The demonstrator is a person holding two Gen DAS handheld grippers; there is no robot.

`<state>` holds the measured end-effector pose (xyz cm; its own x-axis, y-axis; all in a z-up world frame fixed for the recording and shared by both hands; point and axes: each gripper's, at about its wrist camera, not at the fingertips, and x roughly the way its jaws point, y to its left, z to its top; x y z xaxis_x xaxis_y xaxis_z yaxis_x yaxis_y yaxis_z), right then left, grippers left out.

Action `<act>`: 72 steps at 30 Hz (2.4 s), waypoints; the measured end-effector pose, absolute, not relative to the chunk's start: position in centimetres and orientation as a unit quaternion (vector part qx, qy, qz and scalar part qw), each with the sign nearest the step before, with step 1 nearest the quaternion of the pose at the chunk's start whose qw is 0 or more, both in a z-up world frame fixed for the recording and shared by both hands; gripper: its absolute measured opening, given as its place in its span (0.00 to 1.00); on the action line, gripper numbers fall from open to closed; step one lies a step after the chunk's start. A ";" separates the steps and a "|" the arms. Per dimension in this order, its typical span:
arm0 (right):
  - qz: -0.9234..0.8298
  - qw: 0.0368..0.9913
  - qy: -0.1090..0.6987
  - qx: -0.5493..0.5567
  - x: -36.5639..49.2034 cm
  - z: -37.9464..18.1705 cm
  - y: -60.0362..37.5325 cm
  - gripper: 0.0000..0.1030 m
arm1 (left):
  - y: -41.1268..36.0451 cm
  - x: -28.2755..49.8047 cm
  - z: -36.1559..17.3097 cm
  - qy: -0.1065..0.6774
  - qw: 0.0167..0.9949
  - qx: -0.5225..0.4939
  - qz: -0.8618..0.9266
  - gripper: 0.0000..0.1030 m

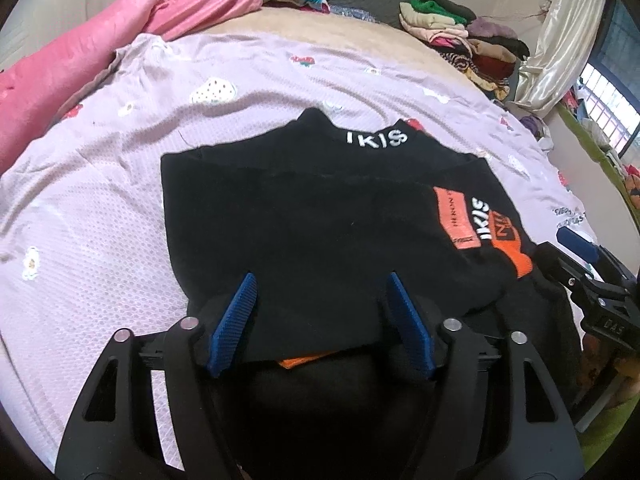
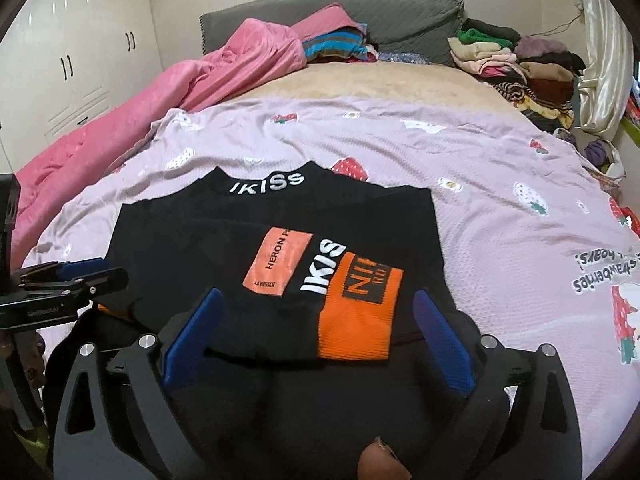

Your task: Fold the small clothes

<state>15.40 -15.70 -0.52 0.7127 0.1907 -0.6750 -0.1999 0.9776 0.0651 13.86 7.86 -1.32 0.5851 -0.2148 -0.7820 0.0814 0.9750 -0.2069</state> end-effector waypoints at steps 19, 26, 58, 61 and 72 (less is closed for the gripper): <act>0.105 0.938 0.330 -0.006 11.9 2.7 -16.8 0.94 | 7.4 10.1 2.9 0.403 0.909 -0.074 -0.075 0.91; 0.110 0.939 0.325 -0.010 9.9 3.3 -17.2 0.94 | 7.7 7.8 3.2 0.395 0.914 -0.066 -0.063 0.91; 0.088 0.930 0.355 -0.037 3.1 1.5 -21.6 0.94 | 11.3 -1.3 -0.8 0.461 0.878 -0.112 -0.062 0.91; 0.086 0.928 0.360 -0.036 2.9 1.2 -21.7 0.94 | 11.4 -2.2 -1.2 0.467 0.874 -0.115 -0.066 0.91; 0.094 0.924 0.368 -0.038 1.7 0.7 -21.9 0.94 | 11.4 -5.4 -3.0 0.499 0.851 -0.135 -0.092 0.51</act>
